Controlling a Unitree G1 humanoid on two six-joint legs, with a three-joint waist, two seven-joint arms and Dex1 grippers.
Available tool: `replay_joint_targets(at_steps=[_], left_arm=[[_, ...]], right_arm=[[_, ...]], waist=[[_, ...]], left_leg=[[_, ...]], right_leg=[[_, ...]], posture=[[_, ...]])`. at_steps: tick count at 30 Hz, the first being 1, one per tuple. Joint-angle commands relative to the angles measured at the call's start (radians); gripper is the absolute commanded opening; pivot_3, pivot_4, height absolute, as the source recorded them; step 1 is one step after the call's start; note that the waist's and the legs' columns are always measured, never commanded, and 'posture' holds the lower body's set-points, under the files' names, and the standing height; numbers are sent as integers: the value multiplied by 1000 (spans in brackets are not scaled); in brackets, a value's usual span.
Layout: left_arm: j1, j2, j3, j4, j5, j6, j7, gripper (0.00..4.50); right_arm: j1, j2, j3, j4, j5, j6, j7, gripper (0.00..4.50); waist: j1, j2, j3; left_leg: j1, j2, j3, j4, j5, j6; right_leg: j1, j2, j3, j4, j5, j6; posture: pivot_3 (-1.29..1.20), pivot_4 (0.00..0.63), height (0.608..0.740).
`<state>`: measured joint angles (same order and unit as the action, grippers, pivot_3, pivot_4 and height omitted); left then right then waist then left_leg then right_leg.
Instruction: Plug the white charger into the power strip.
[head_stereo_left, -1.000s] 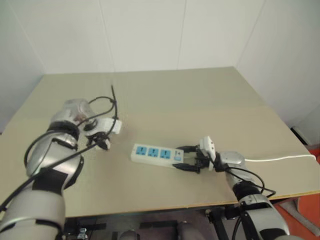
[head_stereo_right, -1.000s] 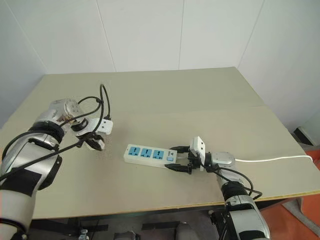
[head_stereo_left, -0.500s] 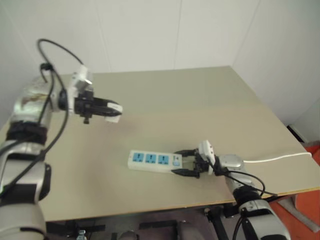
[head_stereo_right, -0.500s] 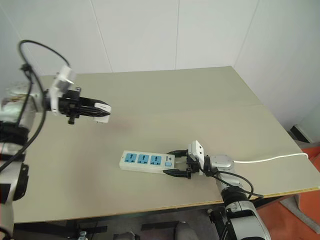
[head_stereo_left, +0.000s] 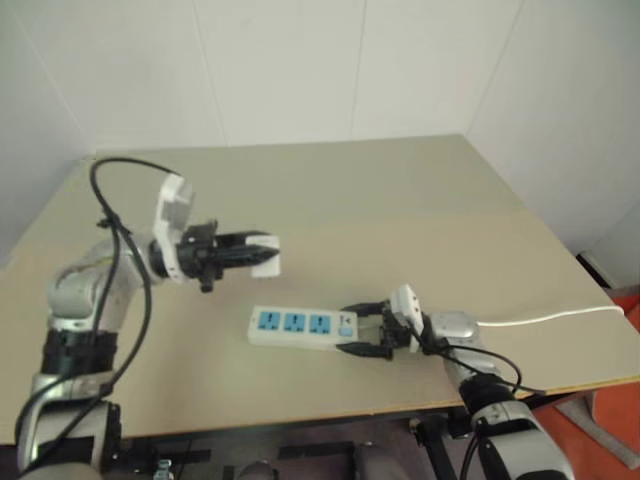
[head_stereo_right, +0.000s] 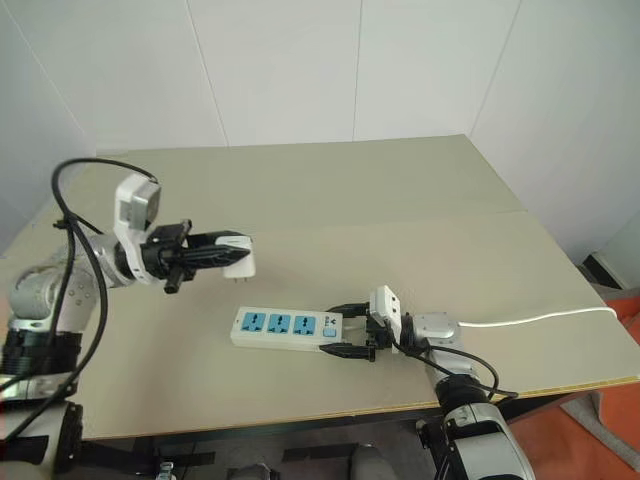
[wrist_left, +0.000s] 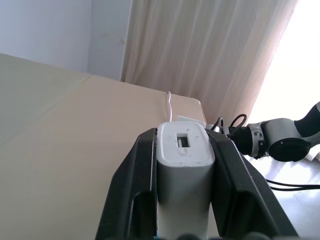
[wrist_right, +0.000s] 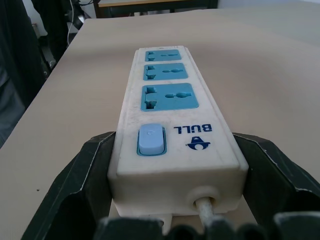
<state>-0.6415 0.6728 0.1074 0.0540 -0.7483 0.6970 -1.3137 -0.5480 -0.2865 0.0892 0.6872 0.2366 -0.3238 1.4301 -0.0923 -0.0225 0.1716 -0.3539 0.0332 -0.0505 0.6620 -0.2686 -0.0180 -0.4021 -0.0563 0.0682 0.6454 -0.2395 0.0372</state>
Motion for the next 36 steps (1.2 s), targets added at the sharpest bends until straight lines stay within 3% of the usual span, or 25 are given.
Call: replay_joint_targets(at_steps=[1, 10, 17, 25, 36], left_arm=[[10, -13, -19, -21, 11, -29, -9, 1031], [63, -150, -53, -14, 24, -135, -27, 1031], [83, -159, -134, 78, 123, -285, -153, 1031], [1, -173, -150, 302, 203, -435, -278, 1031], [-9, -217, -184, 419, 201, -552, -301, 1031]], right_arm=[[-11, 18, 24, 14, -15, -22, 0, 3388], [-11, 40, 35, 21, -16, -35, -18, 3388], [-13, 43, 35, 14, -19, -31, -21, 3388], [-11, 39, 40, -4, -20, -19, -14, 3388], [4, 33, 49, -38, -19, 2, -13, 3388]], waist=[[-3, 0, 0], [-6, 0, -1], [-5, 0, -2], [-4, 0, -2], [-4, 0, -2]], left_leg=[[0, 0, 0, 0, 0, 0], [1, 0, 0, -1, 0, 0], [1, 0, 0, -1, 0, 0], [1, 0, 0, -1, 0, 0], [0, 0, 0, -1, 0, 0]], right_leg=[[0, 0, 0, 0, 0, 0], [0, 1, 1, 0, 0, 0], [0, 0, 1, -1, 0, 0], [0, 1, 1, -1, 0, 0], [0, 0, 1, -2, 0, 0]], posture=[[0, 150, 740], [0, 150, 740], [0, 150, 740], [0, 150, 740], [0, 150, 740]])
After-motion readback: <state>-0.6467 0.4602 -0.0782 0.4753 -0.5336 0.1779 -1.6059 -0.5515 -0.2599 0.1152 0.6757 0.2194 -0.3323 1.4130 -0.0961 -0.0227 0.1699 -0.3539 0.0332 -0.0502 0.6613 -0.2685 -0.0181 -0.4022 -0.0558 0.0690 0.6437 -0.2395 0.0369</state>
